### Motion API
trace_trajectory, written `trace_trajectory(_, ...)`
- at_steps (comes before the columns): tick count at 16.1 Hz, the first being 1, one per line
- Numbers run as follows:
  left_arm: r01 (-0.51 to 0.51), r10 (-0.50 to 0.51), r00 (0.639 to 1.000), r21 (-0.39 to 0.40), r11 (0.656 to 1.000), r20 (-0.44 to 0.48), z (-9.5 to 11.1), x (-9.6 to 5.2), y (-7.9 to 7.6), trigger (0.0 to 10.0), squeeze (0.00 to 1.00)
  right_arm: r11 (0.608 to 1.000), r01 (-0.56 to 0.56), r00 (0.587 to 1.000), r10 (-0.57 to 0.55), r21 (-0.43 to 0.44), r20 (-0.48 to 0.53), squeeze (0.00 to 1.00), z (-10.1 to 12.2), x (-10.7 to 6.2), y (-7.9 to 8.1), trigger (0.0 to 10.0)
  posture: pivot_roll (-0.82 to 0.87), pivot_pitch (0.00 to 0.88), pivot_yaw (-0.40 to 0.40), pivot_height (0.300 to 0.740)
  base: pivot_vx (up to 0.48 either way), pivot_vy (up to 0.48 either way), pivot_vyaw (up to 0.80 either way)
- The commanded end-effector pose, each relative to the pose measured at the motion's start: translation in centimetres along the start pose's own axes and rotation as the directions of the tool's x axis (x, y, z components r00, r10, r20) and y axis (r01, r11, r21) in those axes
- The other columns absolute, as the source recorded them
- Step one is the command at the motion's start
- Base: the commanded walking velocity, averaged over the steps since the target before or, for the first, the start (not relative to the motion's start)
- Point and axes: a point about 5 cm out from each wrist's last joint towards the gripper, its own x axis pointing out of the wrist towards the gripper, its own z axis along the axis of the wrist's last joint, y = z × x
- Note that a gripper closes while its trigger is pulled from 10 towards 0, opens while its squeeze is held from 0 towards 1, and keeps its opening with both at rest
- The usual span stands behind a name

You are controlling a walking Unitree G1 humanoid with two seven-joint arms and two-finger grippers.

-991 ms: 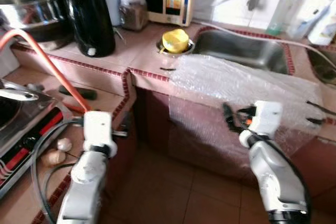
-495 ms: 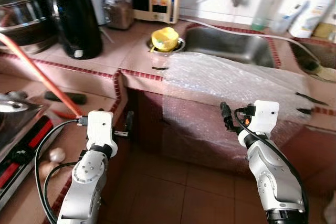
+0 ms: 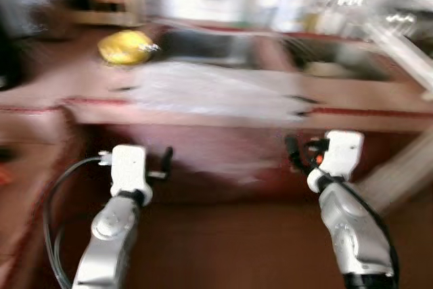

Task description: Kitchen organization

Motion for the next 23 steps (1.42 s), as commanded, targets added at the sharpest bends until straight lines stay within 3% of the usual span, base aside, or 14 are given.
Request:
trace_trajectory(1,0.014,-0.014,1.000,-0.004,1.000,0.015,0.4,0.1,-0.4,10.0,0.00,1.000,0.010,1.000,-0.010,-0.014,0.013,0.00,0.4,-0.1,-0.3,10.0,-0.04,0.003,-0.068,0.740,0.000,-0.480,-0.41)
trace_trajectory(6,-0.099,0.099,0.995,-0.032,0.995,0.008,0.7,0.2,1.1,10.0,0.00,1.000,0.004,1.000,-0.003,-0.015,0.014,0.00,0.4,-0.1,-0.3,10.0,-0.04,0.000,-0.063,0.740,0.000,-0.084,0.00)
trace_trajectory(8,-0.123,0.123,0.992,-0.006,0.992,0.017,0.9,0.3,1.5,10.0,0.00,1.000,-0.010,1.000,0.010,-0.017,0.017,0.00,0.4,0.0,0.0,10.0,-0.03,0.000,-0.059,0.740,0.000,0.000,0.00)
trace_trajectory(10,-0.163,0.160,0.986,0.073,0.984,0.040,1.4,0.5,2.1,10.0,0.00,1.000,-0.020,0.999,0.021,-0.021,0.025,0.00,0.5,0.1,0.2,10.0,-0.03,0.000,-0.051,0.740,0.000,0.000,0.40)
trace_trajectory(12,-0.139,0.139,0.990,-0.001,0.990,0.033,1.7,0.6,2.0,10.0,0.00,0.999,-0.029,0.999,0.029,-0.020,0.034,0.00,0.6,0.1,0.5,10.0,-0.04,0.000,-0.043,0.740,0.000,0.000,0.80)
trace_trajectory(17,-0.131,0.131,0.991,-0.004,0.991,0.028,1.6,0.8,1.9,10.0,0.00,1.000,-0.010,0.999,0.010,-0.011,0.041,0.00,0.6,-0.1,0.0,10.0,-0.04,0.000,-0.034,0.740,0.107,0.000,0.68)
trace_trajectory(23,-0.087,0.087,0.996,-0.029,0.996,0.011,1.3,0.7,1.1,10.0,0.00,1.000,-0.011,0.999,0.011,-0.006,0.048,0.00,0.8,0.0,0.0,10.0,-0.04,0.000,-0.044,0.740,0.244,0.000,0.00)
